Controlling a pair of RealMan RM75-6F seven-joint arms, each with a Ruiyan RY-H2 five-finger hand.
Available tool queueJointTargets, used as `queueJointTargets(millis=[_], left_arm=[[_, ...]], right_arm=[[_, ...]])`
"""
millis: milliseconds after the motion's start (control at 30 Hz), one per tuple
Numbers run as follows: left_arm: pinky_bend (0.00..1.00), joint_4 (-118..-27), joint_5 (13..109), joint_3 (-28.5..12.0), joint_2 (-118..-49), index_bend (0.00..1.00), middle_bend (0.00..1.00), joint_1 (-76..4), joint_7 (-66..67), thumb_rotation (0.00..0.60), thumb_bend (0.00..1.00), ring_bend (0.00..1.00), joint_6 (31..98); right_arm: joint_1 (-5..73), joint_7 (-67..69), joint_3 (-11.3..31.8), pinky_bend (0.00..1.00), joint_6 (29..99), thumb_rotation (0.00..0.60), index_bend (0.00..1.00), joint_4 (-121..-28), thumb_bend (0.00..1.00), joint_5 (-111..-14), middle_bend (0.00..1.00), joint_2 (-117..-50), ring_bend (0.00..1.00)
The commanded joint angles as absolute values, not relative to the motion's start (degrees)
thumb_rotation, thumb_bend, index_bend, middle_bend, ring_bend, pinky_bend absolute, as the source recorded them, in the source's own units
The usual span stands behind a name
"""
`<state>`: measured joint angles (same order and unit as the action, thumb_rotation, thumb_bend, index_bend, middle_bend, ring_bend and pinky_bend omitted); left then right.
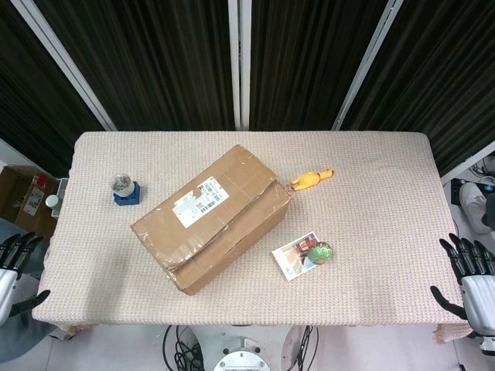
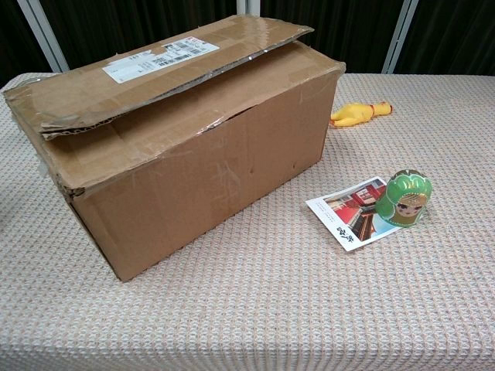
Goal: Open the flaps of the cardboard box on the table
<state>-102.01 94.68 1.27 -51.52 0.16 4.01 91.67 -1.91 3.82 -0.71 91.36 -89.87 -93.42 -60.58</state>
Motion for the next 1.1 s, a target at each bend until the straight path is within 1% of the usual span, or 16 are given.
queueJointTargets(millis=[33, 367, 567, 767, 900, 967, 1100], left_arm=[[0.21, -101.69, 94.71, 1.23, -51.85, 0.13, 0.13, 0.18, 3.79, 0.6, 0.0, 0.09, 91.76], [0.21, -102.01, 96.06, 0.91, -52.09, 0.13, 0.13, -0.55, 3.87, 0.6, 0.0, 0.09, 91.78], [0.21, -106.08, 99.54, 0.11, -51.99, 0.13, 0.13, -3.35, 3.08, 0.6, 0.0, 0.09, 90.28], [0.21, -112.17, 100.55, -2.5, -52.68, 0.13, 0.13, -8.44, 4.71, 0.6, 0.0, 0.1, 85.54], [0.21, -116.99, 99.63, -5.84, -53.64, 0.12, 0.13, -13.27, 7.17, 0.6, 0.0, 0.1, 81.16], [0.21, -119.75, 98.32, -7.62, -54.93, 0.11, 0.13, -16.3, 8.4, 0.597, 0.0, 0.1, 77.96], [0.21, -123.39, 93.97, -10.8, -59.25, 0.11, 0.13, -22.1, 11.45, 0.549, 0.0, 0.1, 71.76]], right_arm=[[-1.92, 3.67, -0.75, 0.0, 91.37, 0.6, 0.0, -89.8, 0.18, -93.49, 0.0, -60.61, 0.0], [-2.02, 3.75, -0.66, 0.0, 91.65, 0.6, 0.0, -89.93, 0.18, -93.52, 0.0, -60.6, 0.0], [-1.3, 3.79, -0.35, 0.0, 90.1, 0.6, 0.0, -89.62, 0.18, -92.67, 0.0, -61.05, 0.0], [-0.33, 2.8, -0.05, 0.0, 88.87, 0.6, 0.0, -90.25, 0.18, -92.65, 0.0, -60.9, 0.0], [-0.21, 2.92, 0.09, 0.0, 88.64, 0.6, 0.0, -90.36, 0.18, -92.22, 0.0, -60.79, 0.0], [-0.3, 3.28, 0.18, 0.0, 88.73, 0.6, 0.0, -90.21, 0.18, -91.9, 0.0, -60.79, 0.0], [-0.52, 4.13, 0.22, 0.0, 88.93, 0.6, 0.0, -89.58, 0.18, -91.48, 0.0, -61.09, 0.0]])
